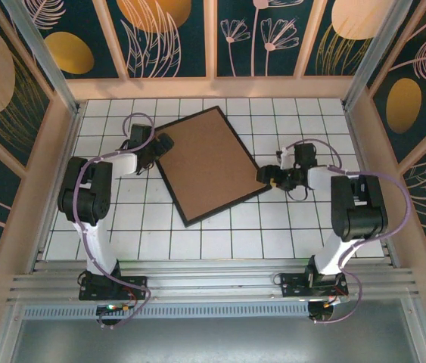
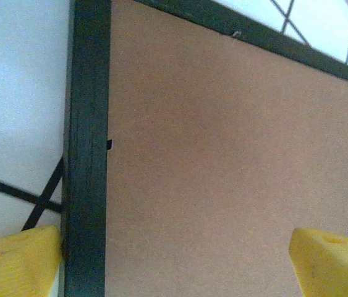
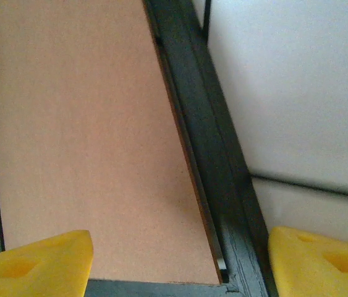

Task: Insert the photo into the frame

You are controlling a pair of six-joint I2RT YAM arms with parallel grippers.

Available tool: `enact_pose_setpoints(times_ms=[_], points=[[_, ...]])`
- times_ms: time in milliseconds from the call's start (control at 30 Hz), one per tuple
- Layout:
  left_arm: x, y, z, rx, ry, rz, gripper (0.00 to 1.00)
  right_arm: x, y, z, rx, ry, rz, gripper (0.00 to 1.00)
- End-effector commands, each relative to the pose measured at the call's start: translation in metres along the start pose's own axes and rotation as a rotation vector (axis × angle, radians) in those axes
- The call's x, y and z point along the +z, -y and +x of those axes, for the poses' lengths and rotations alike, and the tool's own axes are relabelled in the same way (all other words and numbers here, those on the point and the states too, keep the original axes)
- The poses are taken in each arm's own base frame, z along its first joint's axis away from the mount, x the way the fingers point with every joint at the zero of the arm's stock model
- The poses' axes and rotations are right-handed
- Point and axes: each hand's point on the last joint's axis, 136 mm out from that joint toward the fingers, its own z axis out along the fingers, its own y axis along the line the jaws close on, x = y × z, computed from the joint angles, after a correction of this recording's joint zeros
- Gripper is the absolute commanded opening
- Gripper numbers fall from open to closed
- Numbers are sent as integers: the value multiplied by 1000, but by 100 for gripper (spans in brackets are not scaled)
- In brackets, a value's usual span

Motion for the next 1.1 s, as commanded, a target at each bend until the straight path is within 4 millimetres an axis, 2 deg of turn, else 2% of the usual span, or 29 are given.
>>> enact_pose_setpoints(times_ms=[0,100,333,567,1067], points=[[4,25,-5,58,2,81,94,-11,6,-8,-44,64,181,75],[5,24,-3,58,-5,83,93,-17,9,-23,-128,106,354,77],[5,19,3,52,-16,79,93,-5,-9,-31,-195,85,380,76],[4,19,4,52,-16,84,93,12,-20,-22,-209,27,333,72],[6,16,5,56,-18,80,93,27,-19,1,-202,-53,312,66]])
